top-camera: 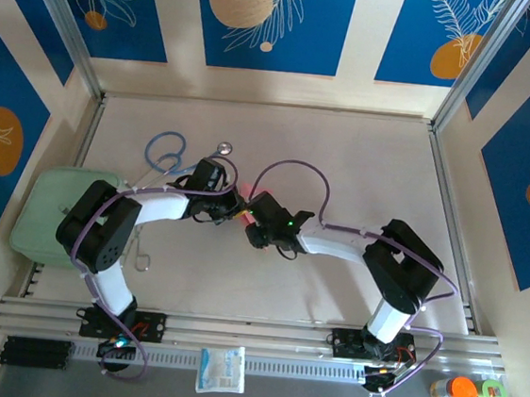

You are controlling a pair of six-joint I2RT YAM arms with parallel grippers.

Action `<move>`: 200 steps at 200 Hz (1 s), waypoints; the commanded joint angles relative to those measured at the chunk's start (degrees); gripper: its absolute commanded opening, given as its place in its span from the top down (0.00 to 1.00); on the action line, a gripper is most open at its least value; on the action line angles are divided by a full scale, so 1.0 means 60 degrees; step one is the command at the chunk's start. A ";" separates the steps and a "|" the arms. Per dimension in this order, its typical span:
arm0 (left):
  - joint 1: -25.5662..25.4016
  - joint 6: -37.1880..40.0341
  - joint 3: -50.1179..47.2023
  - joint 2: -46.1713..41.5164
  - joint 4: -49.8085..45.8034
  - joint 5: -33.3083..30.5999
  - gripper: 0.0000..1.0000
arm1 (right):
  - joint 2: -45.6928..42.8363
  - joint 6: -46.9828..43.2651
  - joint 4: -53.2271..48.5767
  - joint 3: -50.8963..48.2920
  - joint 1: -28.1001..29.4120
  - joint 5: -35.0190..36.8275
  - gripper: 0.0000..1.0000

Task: Fold a paper plane with a square sheet of paper (pick it up from the middle)
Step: Fourth fold the wing at the center of the table.

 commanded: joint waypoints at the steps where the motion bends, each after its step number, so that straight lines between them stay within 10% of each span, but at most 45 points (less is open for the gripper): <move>1: -0.0080 -0.0159 0.0167 -0.0265 -0.0152 -0.0139 0.95 | 0.0281 0.0270 0.0004 0.0241 0.0101 0.0571 0.64; 200: 0.0556 0.0099 -0.0096 -0.0917 -0.0514 0.0001 0.79 | 0.0479 -0.0581 0.0201 0.0134 0.0099 0.1199 0.86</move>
